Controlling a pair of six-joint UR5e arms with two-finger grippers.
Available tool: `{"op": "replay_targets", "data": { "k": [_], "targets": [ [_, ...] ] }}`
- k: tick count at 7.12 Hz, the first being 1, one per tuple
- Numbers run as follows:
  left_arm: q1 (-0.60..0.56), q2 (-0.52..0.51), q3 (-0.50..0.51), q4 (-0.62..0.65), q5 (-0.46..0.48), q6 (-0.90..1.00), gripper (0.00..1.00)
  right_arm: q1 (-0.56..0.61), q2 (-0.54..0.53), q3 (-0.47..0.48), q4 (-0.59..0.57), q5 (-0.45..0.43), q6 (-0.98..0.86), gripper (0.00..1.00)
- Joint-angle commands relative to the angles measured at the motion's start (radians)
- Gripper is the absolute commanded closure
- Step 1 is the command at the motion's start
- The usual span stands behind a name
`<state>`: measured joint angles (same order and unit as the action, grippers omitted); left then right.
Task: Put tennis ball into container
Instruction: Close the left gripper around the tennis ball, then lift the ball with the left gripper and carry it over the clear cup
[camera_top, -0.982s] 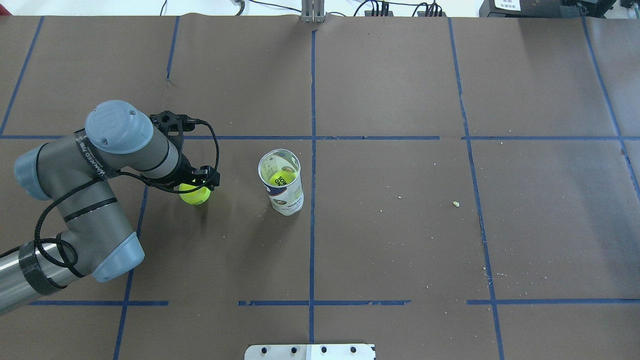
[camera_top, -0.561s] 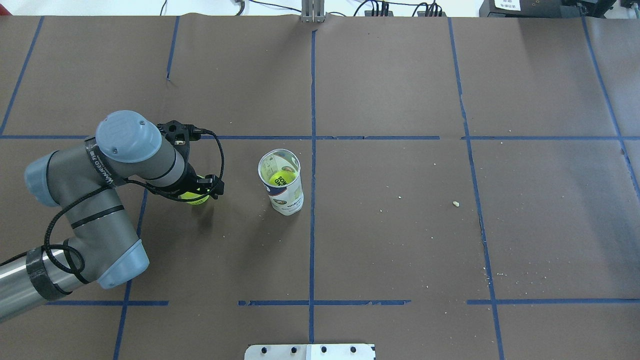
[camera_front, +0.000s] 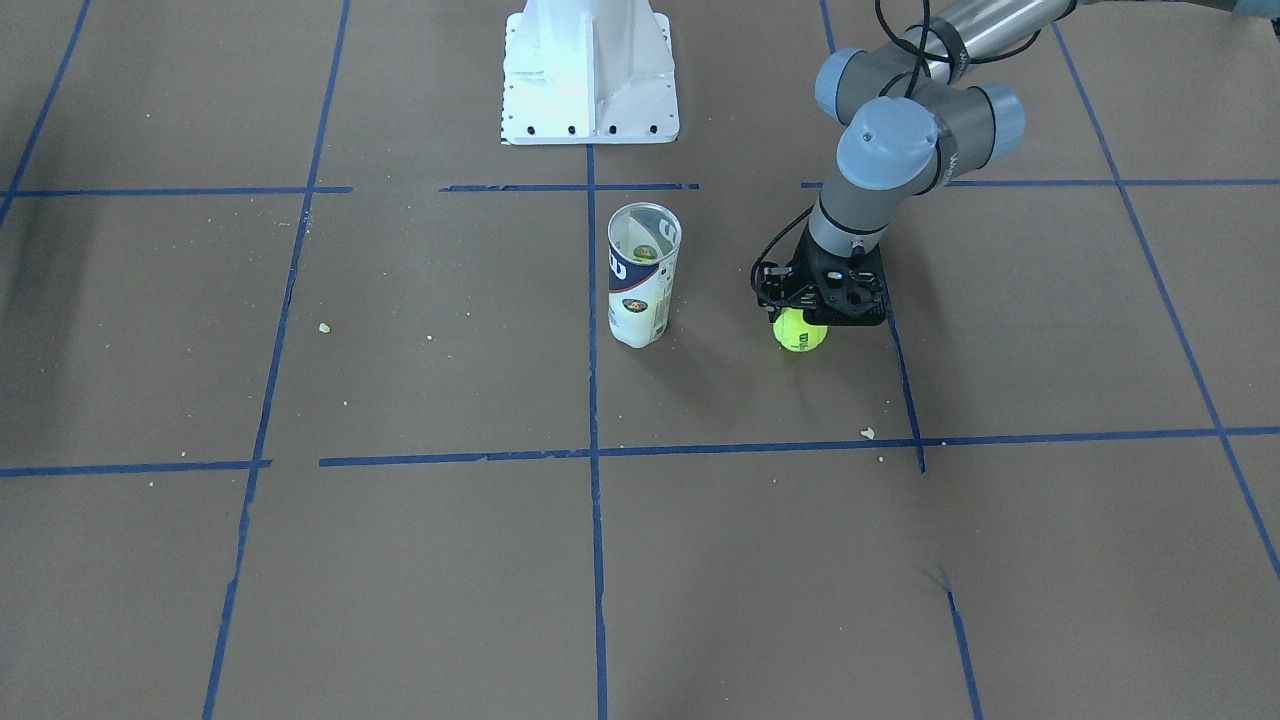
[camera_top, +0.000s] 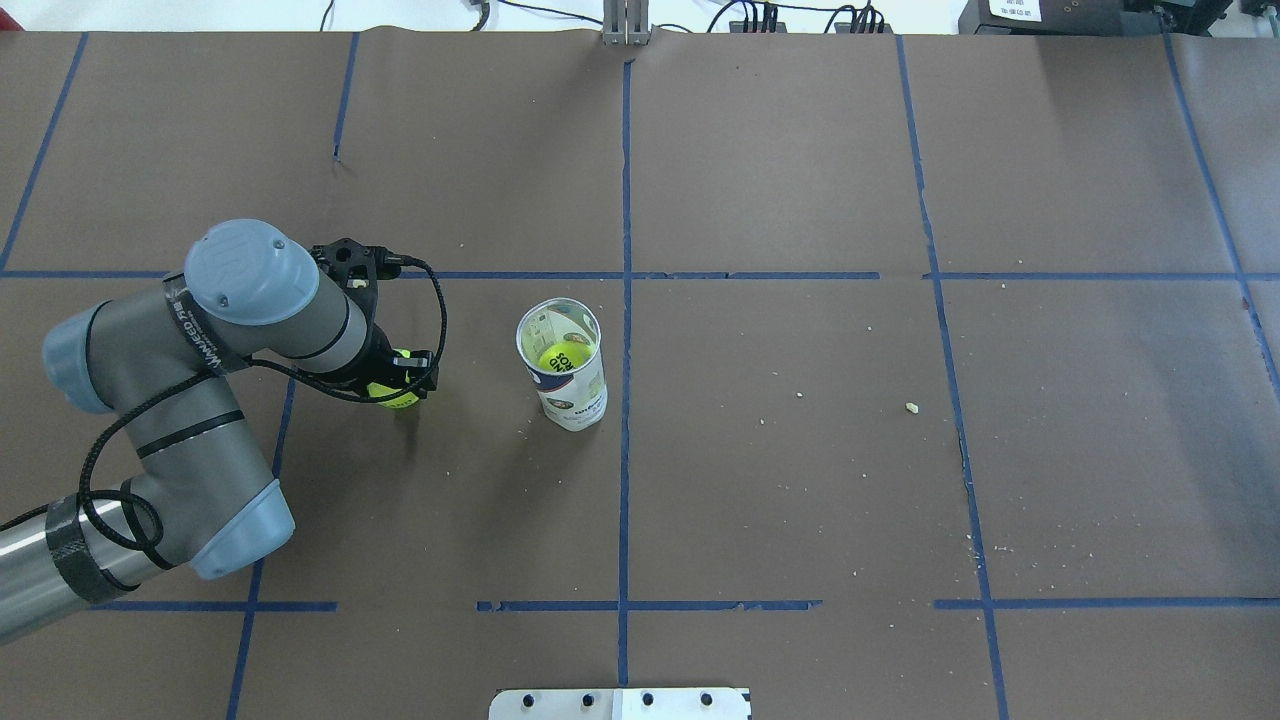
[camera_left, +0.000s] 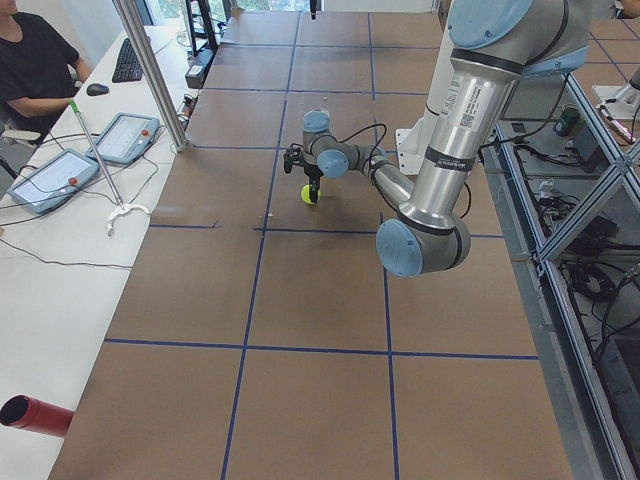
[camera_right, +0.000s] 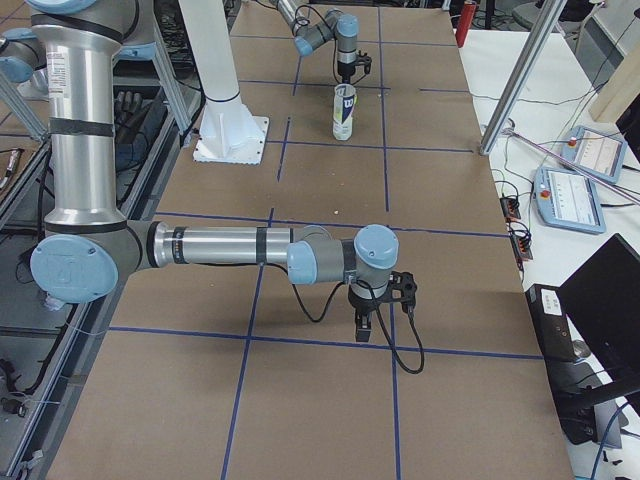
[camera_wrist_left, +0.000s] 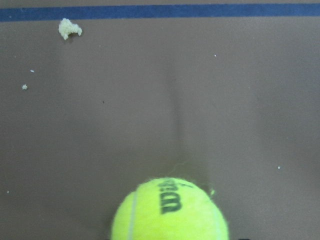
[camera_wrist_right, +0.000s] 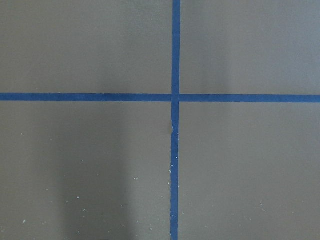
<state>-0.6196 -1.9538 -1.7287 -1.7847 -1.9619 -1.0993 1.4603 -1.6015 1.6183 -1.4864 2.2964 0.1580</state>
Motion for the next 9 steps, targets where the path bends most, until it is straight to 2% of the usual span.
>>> {"op": "replay_targets", "data": {
  "k": [1,2,3,4,6,8,9],
  "targets": [
    [-0.008,0.003,-0.057,0.016,0.000,0.006,1.00,0.000,0.000,0.000,0.000,0.000,0.000,0.00],
    [-0.011,0.003,-0.104,0.057,-0.003,0.007,1.00,0.000,0.000,0.000,0.000,0.000,0.000,0.00],
    [-0.014,0.001,-0.203,0.177,-0.008,0.010,1.00,0.000,0.000,0.000,0.000,0.000,0.000,0.00],
    [-0.067,-0.005,-0.312,0.317,-0.009,0.024,1.00,0.000,0.000,0.000,0.000,0.000,0.000,0.00],
    [-0.158,-0.054,-0.455,0.533,-0.067,0.101,1.00,0.000,0.000,0.000,0.000,0.000,0.000,0.00],
    [-0.206,-0.170,-0.555,0.765,-0.148,0.104,1.00,0.000,0.000,0.000,0.000,0.000,0.000,0.00],
    [-0.206,-0.238,-0.568,0.847,-0.158,0.104,1.00,0.000,0.000,0.000,0.000,0.000,0.000,0.00]
  ]
}}
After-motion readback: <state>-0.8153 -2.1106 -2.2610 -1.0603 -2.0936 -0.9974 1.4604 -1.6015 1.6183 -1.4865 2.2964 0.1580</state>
